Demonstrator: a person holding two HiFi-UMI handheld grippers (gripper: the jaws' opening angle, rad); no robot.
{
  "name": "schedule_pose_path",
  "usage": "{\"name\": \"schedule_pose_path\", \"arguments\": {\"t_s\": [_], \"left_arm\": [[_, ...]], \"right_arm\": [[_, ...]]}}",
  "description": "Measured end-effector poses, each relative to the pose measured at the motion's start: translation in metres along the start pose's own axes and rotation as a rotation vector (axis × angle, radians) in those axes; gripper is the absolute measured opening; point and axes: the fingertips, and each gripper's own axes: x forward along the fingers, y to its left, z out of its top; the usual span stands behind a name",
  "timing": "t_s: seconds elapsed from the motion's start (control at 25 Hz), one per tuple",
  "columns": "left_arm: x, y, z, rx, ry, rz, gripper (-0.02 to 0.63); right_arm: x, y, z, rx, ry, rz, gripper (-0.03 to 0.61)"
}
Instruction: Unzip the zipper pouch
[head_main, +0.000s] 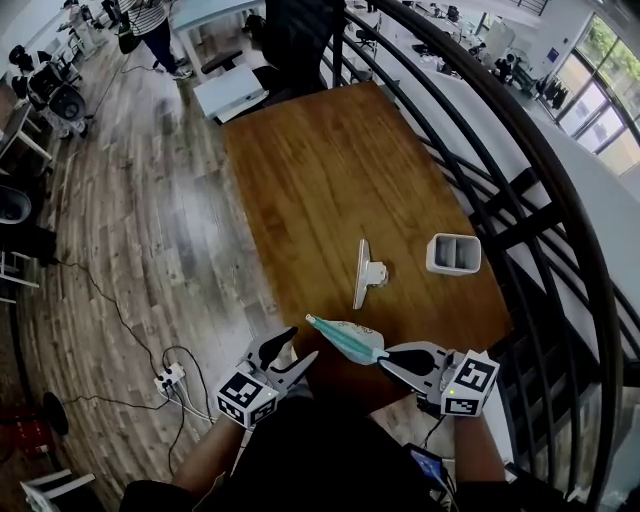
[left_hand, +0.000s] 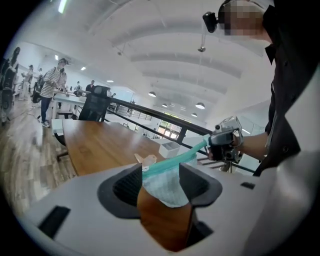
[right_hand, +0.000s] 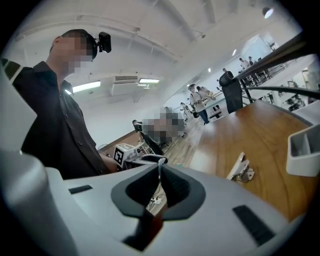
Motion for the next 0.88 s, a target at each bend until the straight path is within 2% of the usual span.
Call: {"name": "schedule_pose_path", "arguments": {"t_s": [0.24, 0.48, 0.68, 0.88], "left_arm": [[0.021, 0.014, -0.024, 0.009, 0.078, -0.057, 0.238], [0.049, 0.003, -0.045, 0.104, 0.169, -0.218, 0.25], [0.065, -0.003, -0.05, 0.175, 0.212, -0.3, 0.255], [0.078, -0.011, -0.046, 0.209, 0.227, -0.351, 0.255]], "right_arm": [[-0.016, -0.006, -0.009, 0.009, 0.012, -0.055, 0.012], [-0.033, -0.013, -0.023, 0.027, 0.027, -0.104, 0.012], [-0.044, -0.018, -0.033, 0.025, 0.06, -0.171, 0.012], [-0.051, -0.029, -0.045, 0.022, 0.1, -0.276, 0.012]]}}
